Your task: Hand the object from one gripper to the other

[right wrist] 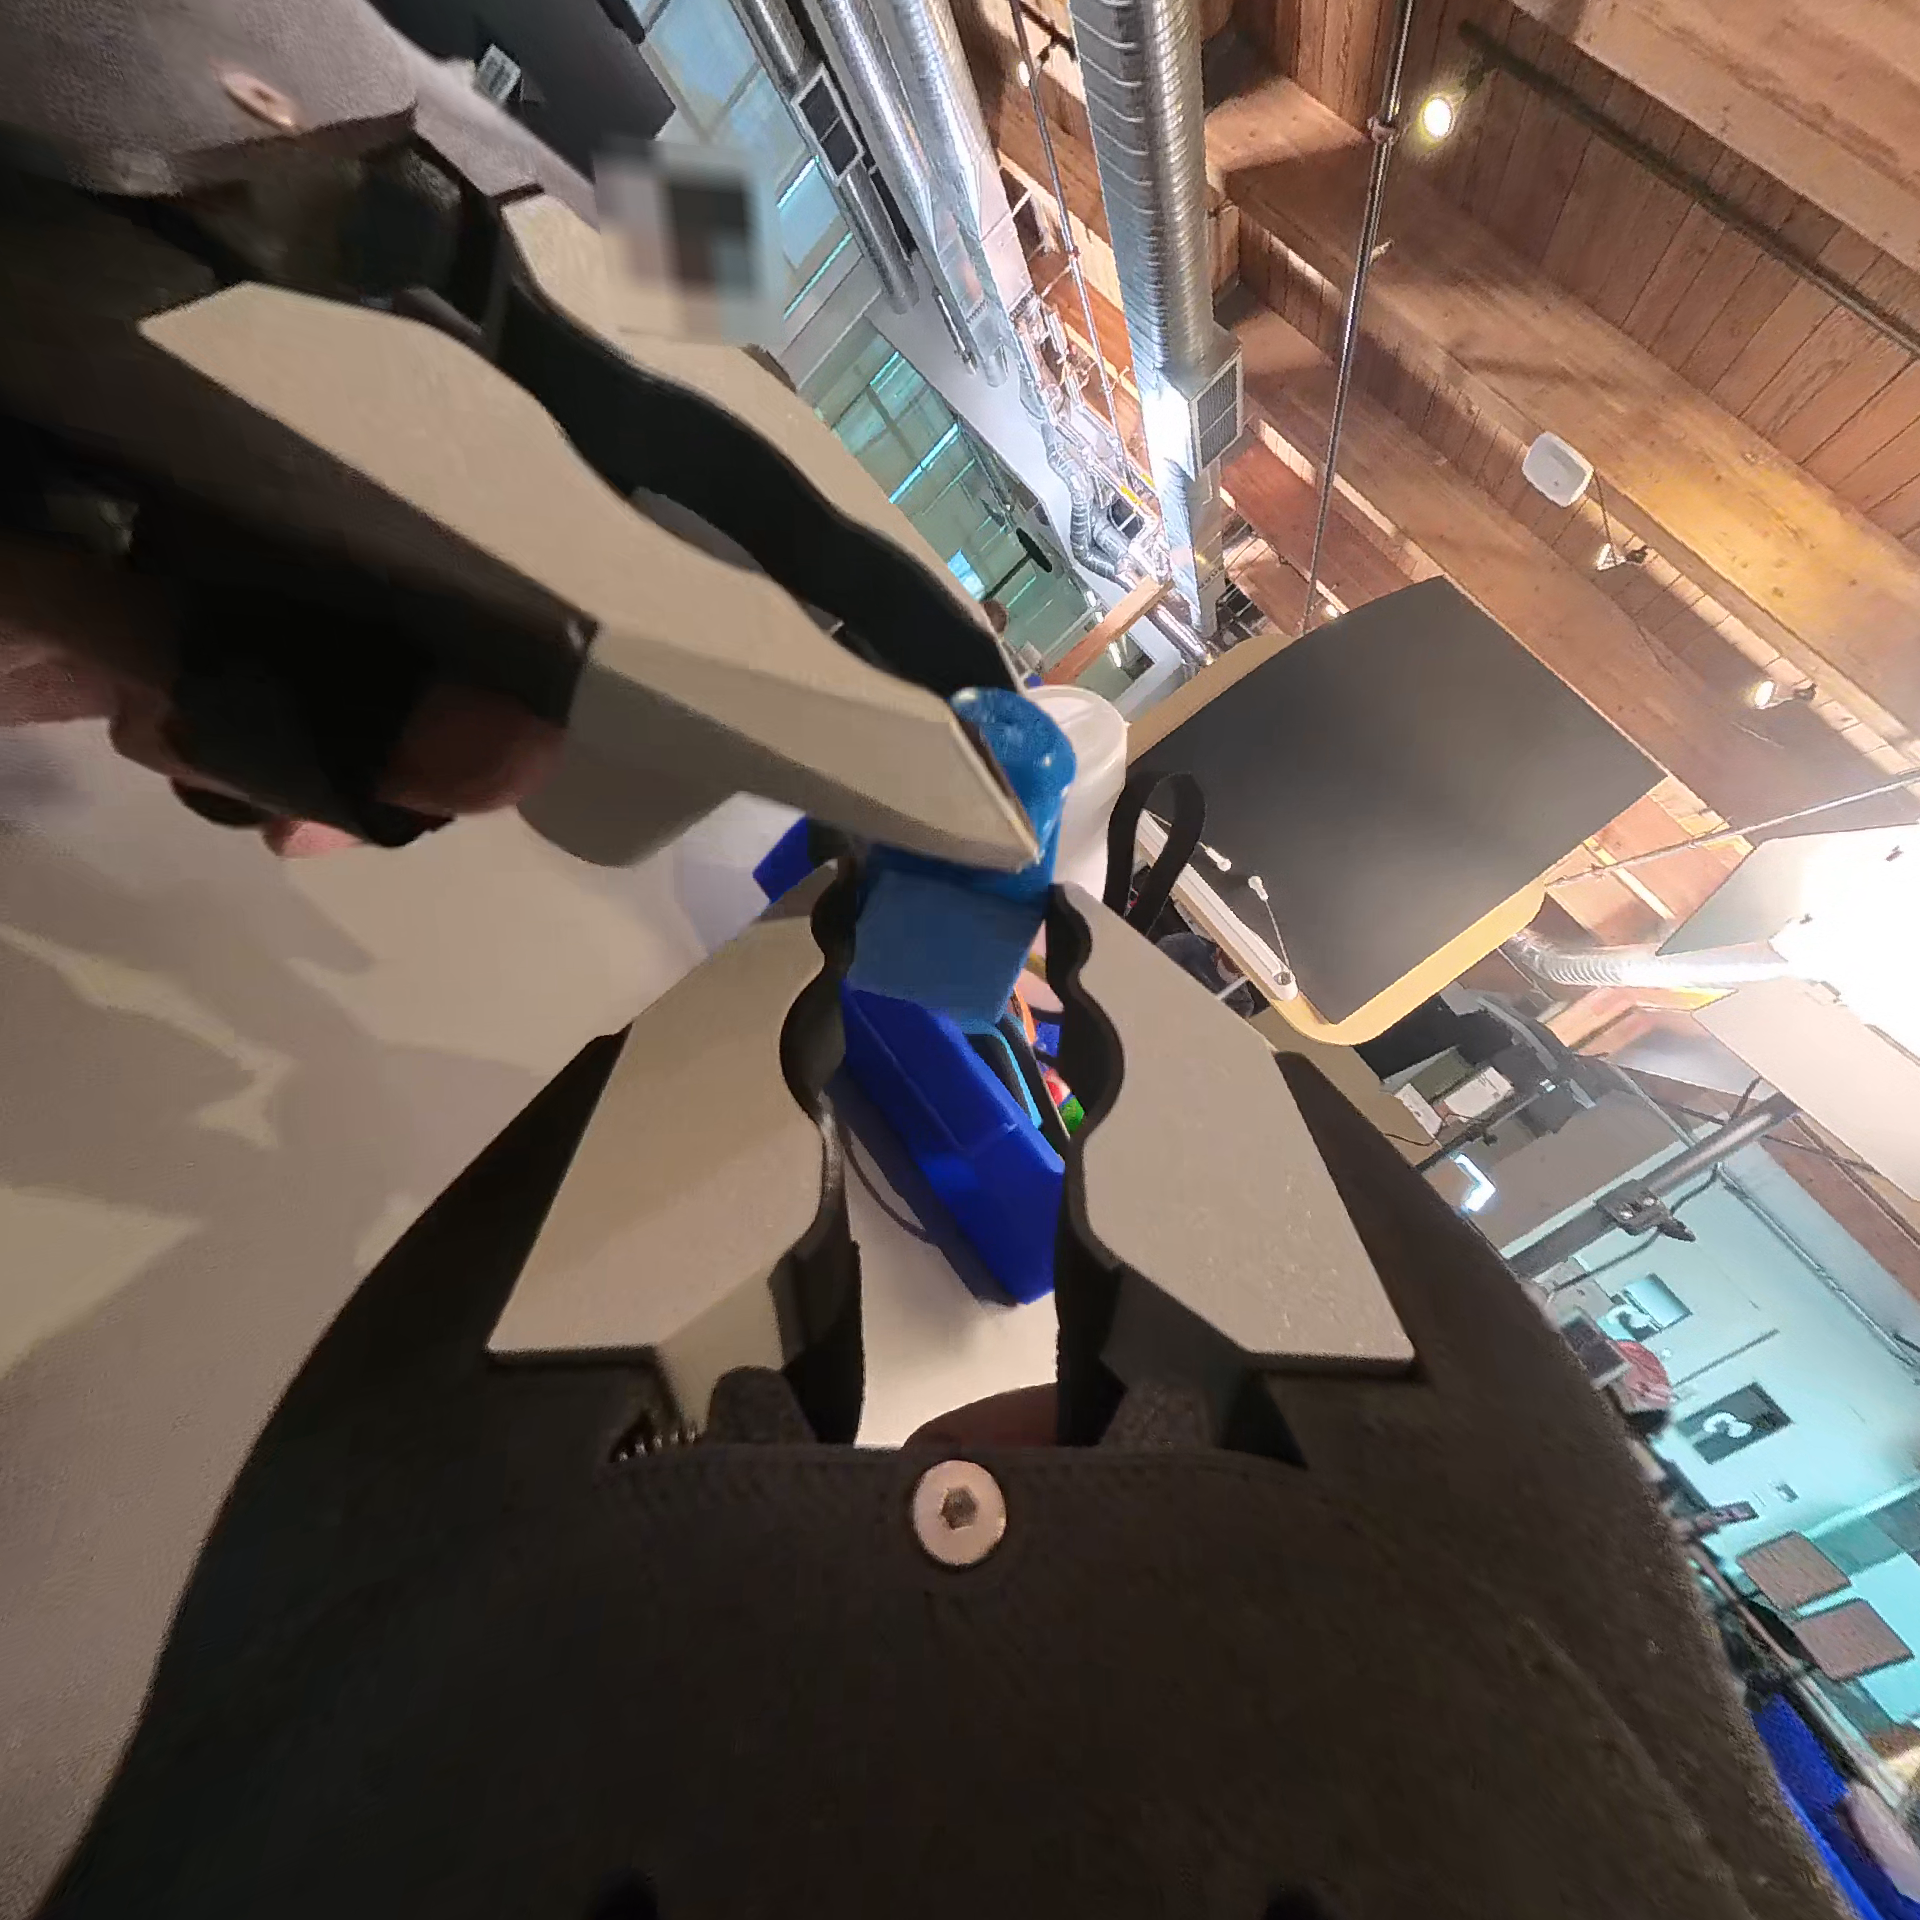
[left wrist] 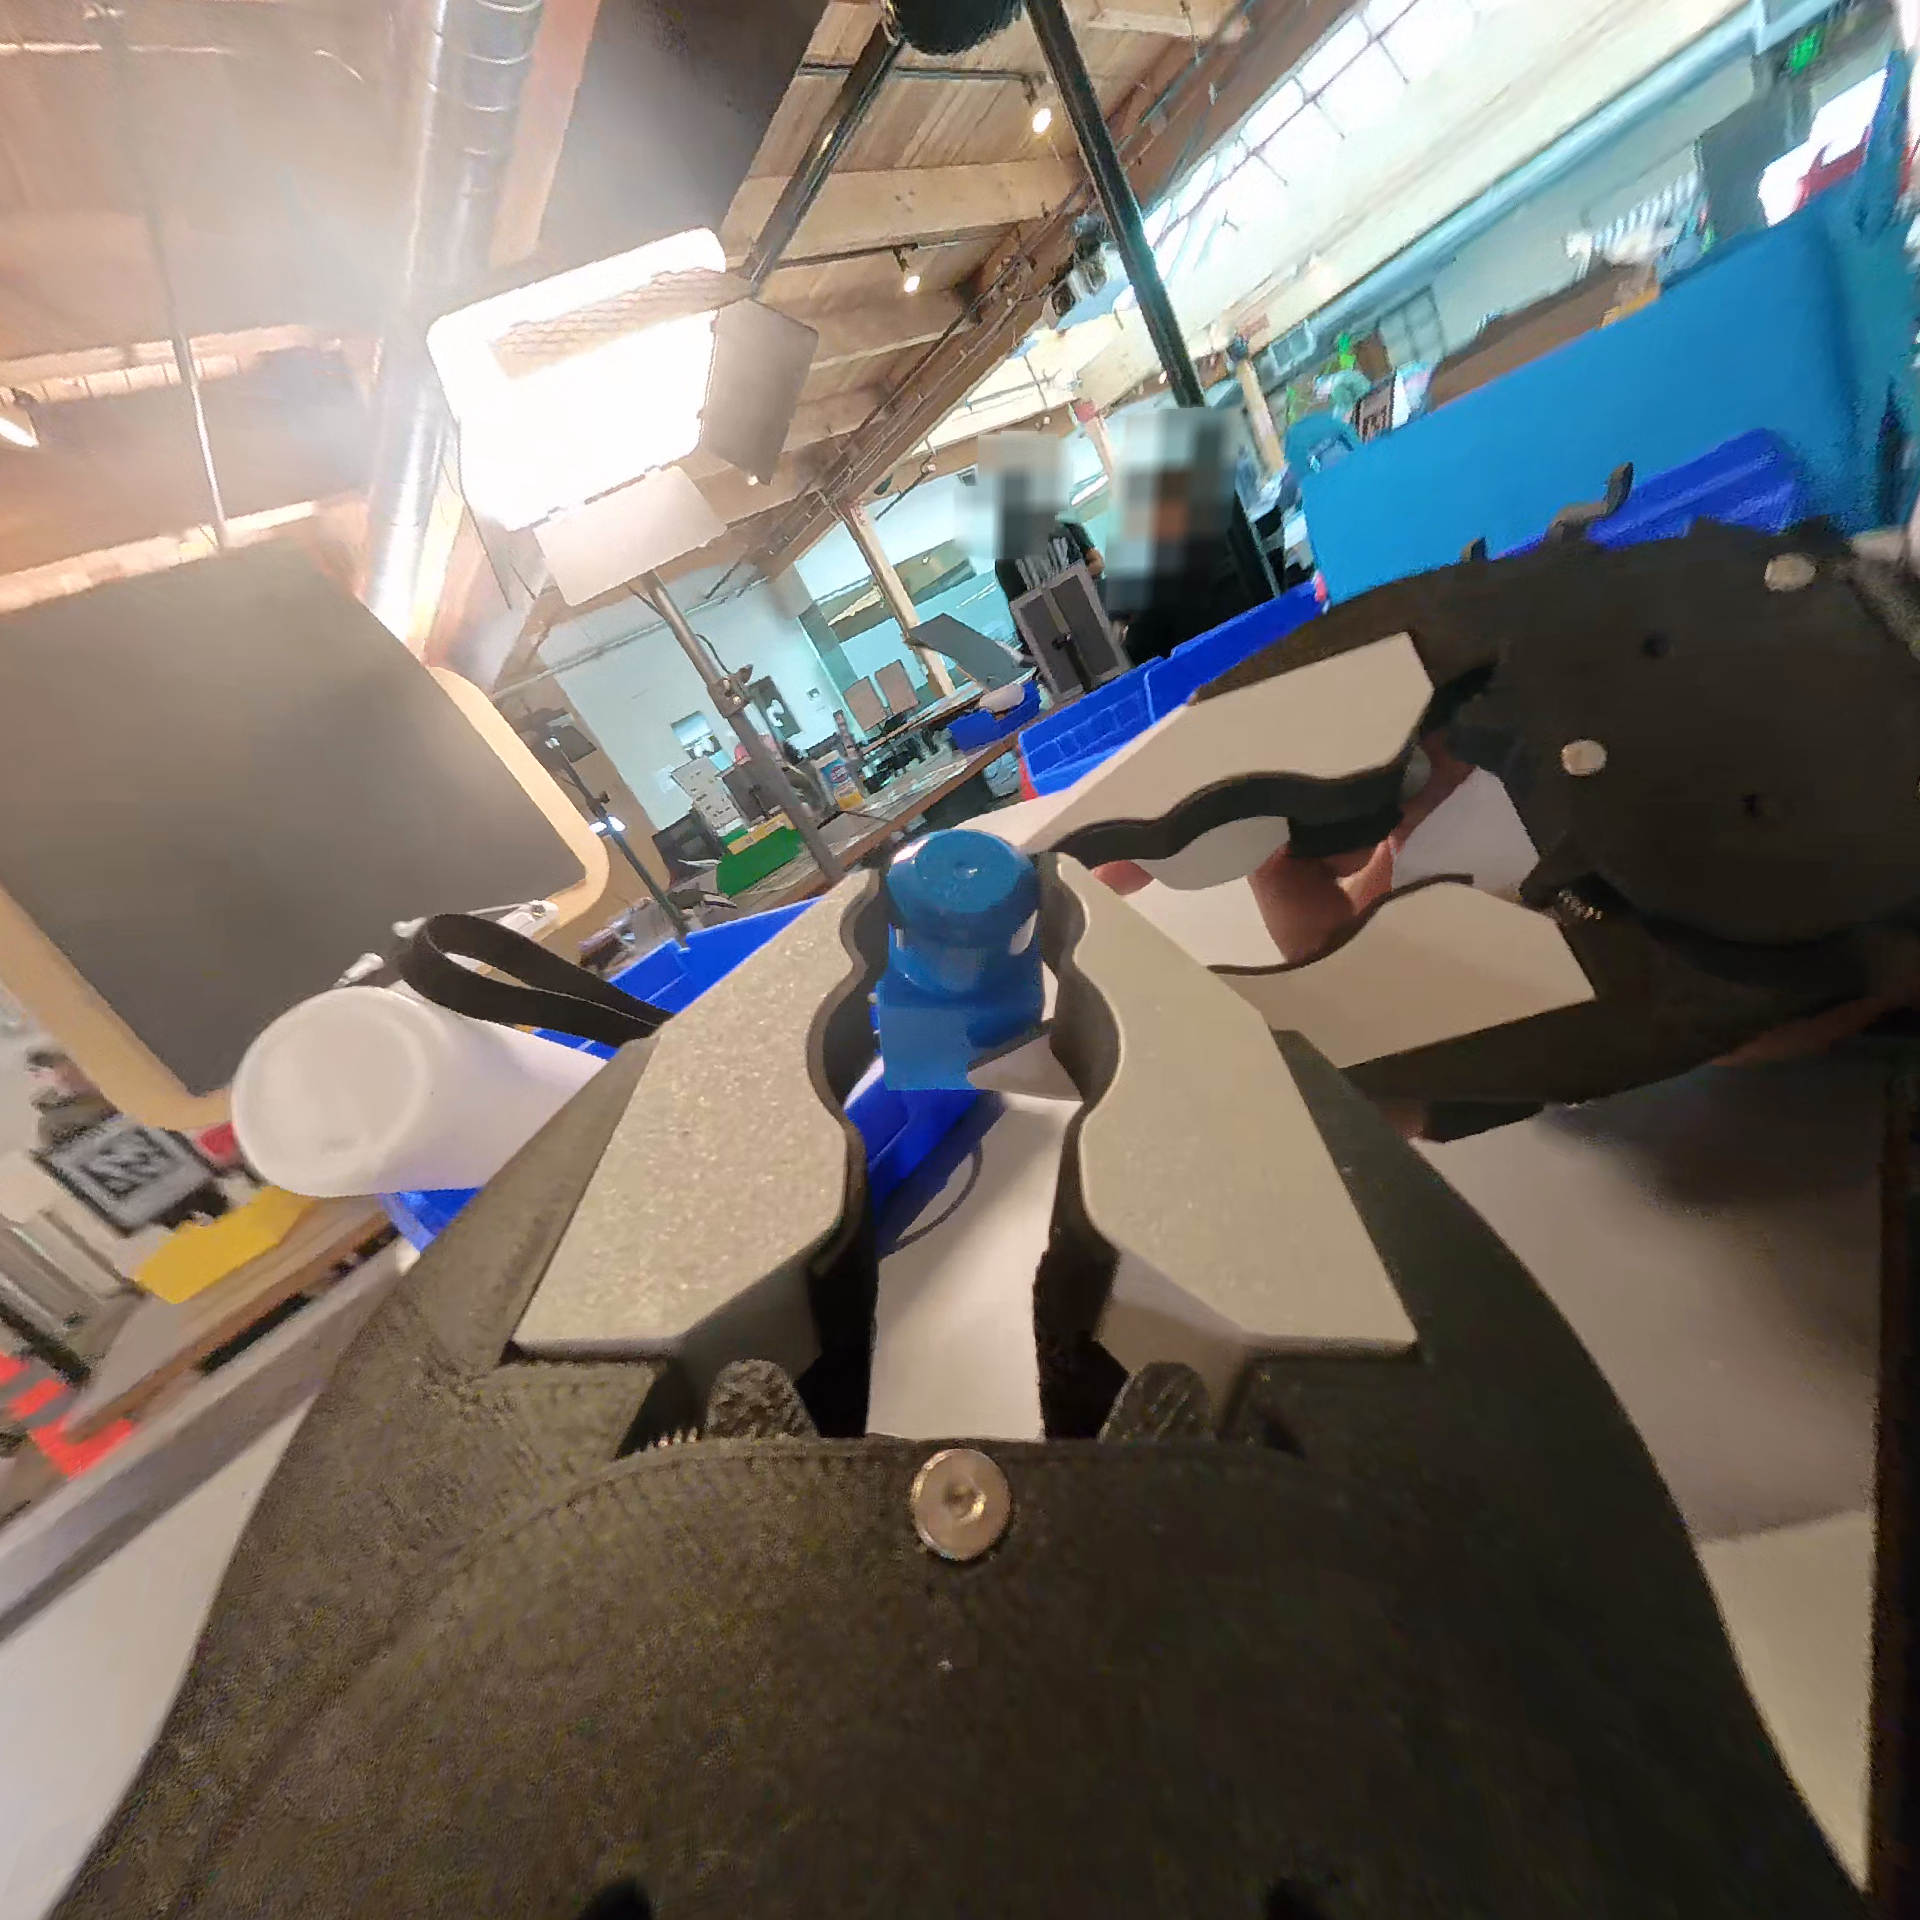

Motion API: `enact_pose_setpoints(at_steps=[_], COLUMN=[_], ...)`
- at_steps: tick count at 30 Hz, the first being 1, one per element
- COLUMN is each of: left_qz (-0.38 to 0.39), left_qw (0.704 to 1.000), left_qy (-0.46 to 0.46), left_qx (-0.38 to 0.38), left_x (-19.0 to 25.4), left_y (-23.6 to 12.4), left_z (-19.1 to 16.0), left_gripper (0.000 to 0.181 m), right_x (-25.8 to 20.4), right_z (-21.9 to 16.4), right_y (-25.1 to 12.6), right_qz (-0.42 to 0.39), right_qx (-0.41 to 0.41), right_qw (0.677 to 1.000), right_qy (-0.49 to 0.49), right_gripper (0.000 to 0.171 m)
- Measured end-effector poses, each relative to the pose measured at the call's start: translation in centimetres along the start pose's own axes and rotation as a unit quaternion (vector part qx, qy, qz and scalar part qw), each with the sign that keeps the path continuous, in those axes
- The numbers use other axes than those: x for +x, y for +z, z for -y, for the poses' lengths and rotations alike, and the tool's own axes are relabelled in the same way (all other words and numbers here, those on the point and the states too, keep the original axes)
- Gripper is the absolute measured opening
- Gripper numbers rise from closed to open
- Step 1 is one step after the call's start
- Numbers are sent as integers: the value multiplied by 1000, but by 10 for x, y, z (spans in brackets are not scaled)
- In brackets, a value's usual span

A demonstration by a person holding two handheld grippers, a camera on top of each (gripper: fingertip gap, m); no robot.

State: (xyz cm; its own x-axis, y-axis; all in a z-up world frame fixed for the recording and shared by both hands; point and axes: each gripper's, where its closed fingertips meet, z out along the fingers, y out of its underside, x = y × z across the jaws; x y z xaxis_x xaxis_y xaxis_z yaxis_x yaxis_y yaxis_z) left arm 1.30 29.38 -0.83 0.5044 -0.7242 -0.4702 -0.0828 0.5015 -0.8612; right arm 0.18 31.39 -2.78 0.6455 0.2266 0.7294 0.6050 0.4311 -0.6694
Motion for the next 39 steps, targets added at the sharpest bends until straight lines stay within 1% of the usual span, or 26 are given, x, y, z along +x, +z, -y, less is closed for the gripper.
enact_pose_setpoints(at_steps=[2,4,6,8,10,11,13,15,18,20,22,24,27,30,36,38,39], left_qz=[-1,-4,-20,-50,-83,-95,-112,-133,-155,-155,-144,-136,-142,-154,-176,-189,-193], left_qw=[998,988,969,949,935,931,924,910,884,881,887,895,900,899,895,897,897], left_qy=[-64,-143,-227,-294,-326,-335,-352,-380,-429,-434,-425,-413,-404,-405,-408,-400,-396], left_qx=[26,63,91,104,110,107,102,100,104,107,108,101,78,56,41,31,30], left_x=[-9,-23,-33,-34,-29,-26,-23,-20,-20,-20,-22,-21,-13,-5,4,11,13], left_y=[-4,-11,-16,-17,-16,-16,-15,-15,-14,-14,-13,-11,-7,-4,-3,-3,-3], left_z=[7,15,18,19,21,21,19,18,18,18,18,17,12,7,5,4,5], left_gripper=[30,29,29,30,30,30,30,30,30,31,44,51,56,59,58,52,44], right_x=[1,1,0,-3,-3,-3,-3,-3,-1,1,6,13,23,27,13,8,7], right_z=[2,3,6,9,13,14,14,15,17,17,17,14,9,9,18,20,20], right_y=[-1,-2,-3,-4,-5,-6,-6,-6,-8,-8,-8,-9,-9,-10,-11,-11,-11], right_qz=[2,6,12,20,21,19,17,13,11,13,15,16,20,23,43,49,51], right_qx=[5,10,19,29,37,40,41,44,51,53,56,57,57,63,74,76,77], right_qw=[1000,1000,1000,999,999,999,999,999,998,998,996,992,984,979,984,986,987], right_qy=[9,15,22,25,24,22,16,12,17,32,66,109,166,193,154,139,135], right_gripper=[38,39,43,51,57,56,50,38,38,37,36,36,36,36,36,37,37])
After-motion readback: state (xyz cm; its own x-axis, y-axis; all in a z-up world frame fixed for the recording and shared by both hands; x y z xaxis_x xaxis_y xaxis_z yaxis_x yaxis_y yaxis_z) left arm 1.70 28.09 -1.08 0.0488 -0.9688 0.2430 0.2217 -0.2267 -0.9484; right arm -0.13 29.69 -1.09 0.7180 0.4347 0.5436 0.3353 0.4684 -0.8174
